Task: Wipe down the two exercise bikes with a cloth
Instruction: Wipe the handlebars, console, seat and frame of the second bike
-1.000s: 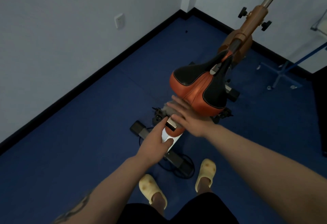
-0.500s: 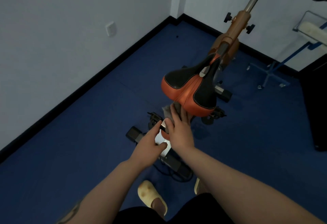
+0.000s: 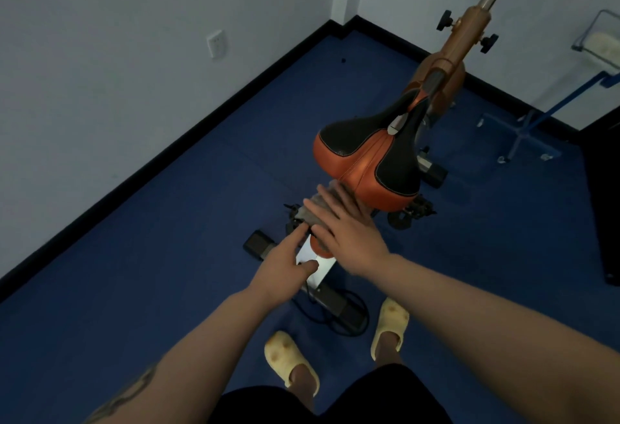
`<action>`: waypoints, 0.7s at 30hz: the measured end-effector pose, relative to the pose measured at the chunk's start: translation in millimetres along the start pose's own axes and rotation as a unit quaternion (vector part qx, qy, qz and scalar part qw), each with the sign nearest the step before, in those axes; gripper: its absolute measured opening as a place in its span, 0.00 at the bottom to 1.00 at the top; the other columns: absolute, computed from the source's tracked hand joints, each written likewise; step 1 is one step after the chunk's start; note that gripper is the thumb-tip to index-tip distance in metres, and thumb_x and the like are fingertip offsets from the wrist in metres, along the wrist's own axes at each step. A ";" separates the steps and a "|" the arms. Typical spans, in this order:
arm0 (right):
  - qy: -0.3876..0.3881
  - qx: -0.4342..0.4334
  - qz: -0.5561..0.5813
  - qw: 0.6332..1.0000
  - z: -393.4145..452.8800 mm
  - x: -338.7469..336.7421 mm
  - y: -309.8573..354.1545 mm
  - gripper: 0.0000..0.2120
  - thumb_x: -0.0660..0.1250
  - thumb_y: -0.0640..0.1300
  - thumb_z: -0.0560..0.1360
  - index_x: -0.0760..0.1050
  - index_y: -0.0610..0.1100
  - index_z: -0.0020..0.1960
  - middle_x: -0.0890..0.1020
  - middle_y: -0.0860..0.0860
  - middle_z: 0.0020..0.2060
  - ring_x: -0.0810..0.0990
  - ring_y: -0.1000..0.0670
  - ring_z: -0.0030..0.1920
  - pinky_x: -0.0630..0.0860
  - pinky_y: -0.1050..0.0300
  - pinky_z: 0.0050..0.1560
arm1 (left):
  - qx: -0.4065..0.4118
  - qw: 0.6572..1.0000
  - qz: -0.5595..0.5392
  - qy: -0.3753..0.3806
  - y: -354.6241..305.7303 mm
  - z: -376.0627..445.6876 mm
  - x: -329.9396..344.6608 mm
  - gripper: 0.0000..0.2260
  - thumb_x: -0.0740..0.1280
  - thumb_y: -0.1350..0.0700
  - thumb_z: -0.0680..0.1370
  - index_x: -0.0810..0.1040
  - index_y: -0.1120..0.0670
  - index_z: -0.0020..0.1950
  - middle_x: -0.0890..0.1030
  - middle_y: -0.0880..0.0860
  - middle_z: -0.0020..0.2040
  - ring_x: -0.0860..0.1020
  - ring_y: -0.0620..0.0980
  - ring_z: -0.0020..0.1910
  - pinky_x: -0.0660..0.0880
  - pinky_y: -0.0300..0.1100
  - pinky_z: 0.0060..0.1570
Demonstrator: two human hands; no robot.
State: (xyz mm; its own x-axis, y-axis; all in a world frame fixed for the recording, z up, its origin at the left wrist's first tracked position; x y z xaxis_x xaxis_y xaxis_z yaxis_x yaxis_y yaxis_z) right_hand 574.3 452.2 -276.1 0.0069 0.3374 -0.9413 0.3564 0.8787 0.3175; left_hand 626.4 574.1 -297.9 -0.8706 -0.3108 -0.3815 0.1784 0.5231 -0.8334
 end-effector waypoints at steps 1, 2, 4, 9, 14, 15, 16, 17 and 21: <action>0.024 -0.025 -0.002 0.999 2.0 -1.2 -4.9 0.25 0.48 0.58 0.83 0.51 0.58 0.79 0.47 0.56 0.79 0.40 0.53 0.78 0.45 0.52 0.75 | -0.002 1.000 -0.005 0.004 1.0 -1.4 2.4 0.35 0.68 0.60 0.77 0.56 0.45 0.79 0.66 0.43 0.74 0.66 0.38 0.70 0.66 0.24 0.53; 0.043 -0.019 0.010 0.999 5.6 -4.8 -14.5 0.25 0.49 0.58 0.83 0.50 0.59 0.79 0.47 0.57 0.79 0.42 0.54 0.78 0.45 0.56 0.74 | -0.001 1.000 -0.011 0.007 1.0 -2.9 4.3 0.36 0.68 0.60 0.76 0.55 0.43 0.79 0.66 0.41 0.73 0.67 0.33 0.67 0.68 0.25 0.52; 0.040 0.070 0.074 0.994 11.3 -8.9 -31.5 0.24 0.49 0.58 0.83 0.51 0.60 0.78 0.50 0.58 0.79 0.48 0.55 0.78 0.49 0.60 0.72 | 0.003 1.000 -0.022 0.004 -1.3 -5.0 5.2 0.37 0.68 0.60 0.76 0.54 0.37 0.77 0.68 0.35 0.69 0.69 0.22 0.53 0.71 0.26 0.49; 0.012 -0.025 -0.012 1.000 5.2 1.8 1.6 0.24 0.50 0.58 0.82 0.55 0.59 0.78 0.49 0.56 0.79 0.41 0.52 0.78 0.48 0.47 0.73 | 0.011 1.000 -0.025 0.004 -7.7 -9.0 5.1 0.38 0.68 0.60 0.76 0.55 0.23 0.68 0.67 0.22 0.62 0.69 0.21 0.50 0.68 0.21 0.48; -0.012 0.039 0.046 0.998 9.9 -2.0 -7.6 0.22 0.56 0.53 0.82 0.63 0.54 0.76 0.50 0.54 0.79 0.41 0.56 0.76 0.52 0.41 0.73 | -0.002 1.000 -0.025 0.011 -1.9 -7.2 2.6 0.36 0.67 0.62 0.76 0.56 0.41 0.78 0.66 0.38 0.71 0.65 0.16 0.53 0.67 0.20 0.48; -0.022 0.039 0.048 0.998 7.5 -0.4 -0.9 0.22 0.55 0.55 0.83 0.62 0.54 0.76 0.50 0.54 0.79 0.40 0.53 0.77 0.48 0.41 0.74 | -0.001 1.000 -0.028 0.008 -2.0 -6.5 2.8 0.36 0.67 0.62 0.75 0.58 0.40 0.77 0.67 0.39 0.72 0.65 0.16 0.54 0.67 0.21 0.48; -0.017 0.025 0.048 0.998 5.0 1.9 3.0 0.23 0.53 0.56 0.83 0.60 0.55 0.77 0.50 0.54 0.79 0.38 0.53 0.77 0.45 0.42 0.74 | 0.001 0.999 -0.034 0.007 -2.4 -6.5 3.3 0.35 0.67 0.62 0.75 0.58 0.40 0.77 0.68 0.40 0.72 0.66 0.17 0.55 0.68 0.22 0.49; 0.000 0.005 0.051 0.999 2.4 3.3 3.2 0.24 0.53 0.56 0.82 0.59 0.55 0.77 0.49 0.55 0.79 0.35 0.55 0.76 0.43 0.44 0.74 | 0.001 0.999 -0.038 0.008 -2.5 -7.4 3.7 0.35 0.67 0.62 0.75 0.58 0.41 0.77 0.68 0.41 0.73 0.66 0.18 0.55 0.68 0.22 0.49; 0.012 0.016 0.086 0.996 0.9 -5.5 -4.4 0.23 0.54 0.54 0.83 0.59 0.52 0.77 0.51 0.55 0.79 0.36 0.58 0.76 0.44 0.49 0.75 | -0.003 0.999 -0.031 0.009 -2.5 -8.0 0.2 0.37 0.67 0.62 0.75 0.56 0.44 0.79 0.65 0.43 0.75 0.65 0.32 0.68 0.66 0.29 0.60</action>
State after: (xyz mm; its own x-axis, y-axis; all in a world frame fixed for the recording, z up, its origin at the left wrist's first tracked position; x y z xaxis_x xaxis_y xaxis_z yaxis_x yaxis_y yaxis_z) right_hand 573.5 446.3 -272.4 0.0486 0.4892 -0.8708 0.3807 0.7969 0.4690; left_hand 622.1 579.1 -292.7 -0.8881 -0.3281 -0.3218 0.1212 0.5083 -0.8526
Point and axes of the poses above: each hand's wrist, its own z-axis towards the middle knuckle, its own x-axis out of the palm, y = z × x, the point moved 8 cm from there along z, towards the middle knuckle
